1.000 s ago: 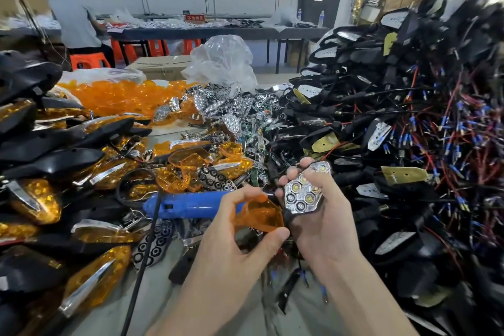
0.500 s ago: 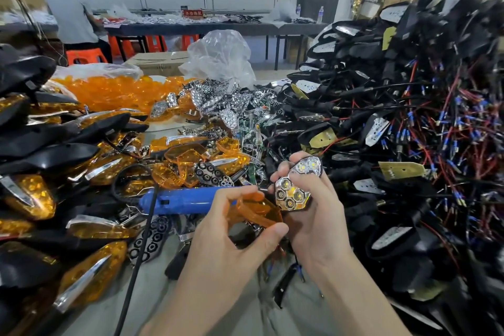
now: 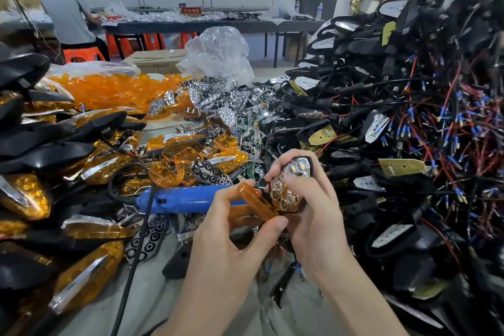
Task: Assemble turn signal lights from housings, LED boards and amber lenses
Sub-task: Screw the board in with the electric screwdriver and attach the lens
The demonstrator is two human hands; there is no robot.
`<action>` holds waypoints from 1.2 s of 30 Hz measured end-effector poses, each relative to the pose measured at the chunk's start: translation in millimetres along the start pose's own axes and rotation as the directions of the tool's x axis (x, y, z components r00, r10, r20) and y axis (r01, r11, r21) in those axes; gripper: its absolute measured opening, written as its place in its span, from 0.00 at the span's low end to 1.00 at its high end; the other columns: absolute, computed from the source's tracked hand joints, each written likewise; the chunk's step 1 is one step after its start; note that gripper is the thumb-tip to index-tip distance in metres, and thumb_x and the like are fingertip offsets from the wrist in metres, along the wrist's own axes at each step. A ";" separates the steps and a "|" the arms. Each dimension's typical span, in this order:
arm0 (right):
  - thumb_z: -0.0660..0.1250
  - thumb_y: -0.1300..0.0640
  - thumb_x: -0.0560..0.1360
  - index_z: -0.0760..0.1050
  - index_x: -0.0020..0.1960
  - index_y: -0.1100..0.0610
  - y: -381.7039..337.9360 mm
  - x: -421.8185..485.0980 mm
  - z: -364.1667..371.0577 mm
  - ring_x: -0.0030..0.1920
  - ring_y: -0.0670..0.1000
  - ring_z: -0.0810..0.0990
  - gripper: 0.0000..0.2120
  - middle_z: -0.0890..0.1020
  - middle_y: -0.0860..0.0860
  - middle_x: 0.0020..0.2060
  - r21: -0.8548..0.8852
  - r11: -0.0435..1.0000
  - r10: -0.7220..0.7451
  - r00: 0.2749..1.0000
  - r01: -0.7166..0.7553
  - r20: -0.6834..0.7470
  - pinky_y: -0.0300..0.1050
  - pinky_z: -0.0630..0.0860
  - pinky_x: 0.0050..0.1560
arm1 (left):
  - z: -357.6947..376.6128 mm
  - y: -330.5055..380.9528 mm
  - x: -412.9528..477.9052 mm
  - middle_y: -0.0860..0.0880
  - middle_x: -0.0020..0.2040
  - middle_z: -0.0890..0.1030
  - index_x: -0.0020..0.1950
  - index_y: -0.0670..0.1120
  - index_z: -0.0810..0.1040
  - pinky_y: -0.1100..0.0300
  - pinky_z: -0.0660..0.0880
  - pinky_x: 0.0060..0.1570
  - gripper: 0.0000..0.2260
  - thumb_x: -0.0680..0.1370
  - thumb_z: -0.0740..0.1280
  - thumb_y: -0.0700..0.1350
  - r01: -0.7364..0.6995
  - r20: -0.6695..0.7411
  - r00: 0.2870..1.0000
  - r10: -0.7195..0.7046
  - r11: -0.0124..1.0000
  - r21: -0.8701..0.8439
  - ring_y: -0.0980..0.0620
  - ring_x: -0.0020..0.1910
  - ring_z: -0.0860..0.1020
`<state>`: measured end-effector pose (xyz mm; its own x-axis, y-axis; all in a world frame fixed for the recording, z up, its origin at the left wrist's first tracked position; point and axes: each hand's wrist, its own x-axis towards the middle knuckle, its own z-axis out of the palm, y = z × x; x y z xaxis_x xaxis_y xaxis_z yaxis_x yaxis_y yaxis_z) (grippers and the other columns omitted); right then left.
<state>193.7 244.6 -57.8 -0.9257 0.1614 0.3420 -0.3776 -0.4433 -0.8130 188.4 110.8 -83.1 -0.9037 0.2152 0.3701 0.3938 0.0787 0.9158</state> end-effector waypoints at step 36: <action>0.71 0.61 0.78 0.79 0.54 0.54 1.7 -4.7 13.8 0.48 0.45 0.83 0.06 0.84 0.51 0.50 -0.315 0.945 -0.092 0.996 0.091 0.013 0.35 0.81 0.43 | 6.9 -1.8 2.4 0.60 0.60 0.70 0.68 0.64 0.68 0.60 0.79 0.52 0.20 0.78 0.67 0.51 -0.099 0.057 0.994 0.090 0.981 0.169 0.57 0.57 0.78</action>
<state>197.7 230.9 -54.3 -0.8868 0.1898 0.4213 -0.4475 -0.1259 -0.8854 186.7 117.9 -85.0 -0.8535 0.2763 0.4419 0.5038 0.2201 0.8353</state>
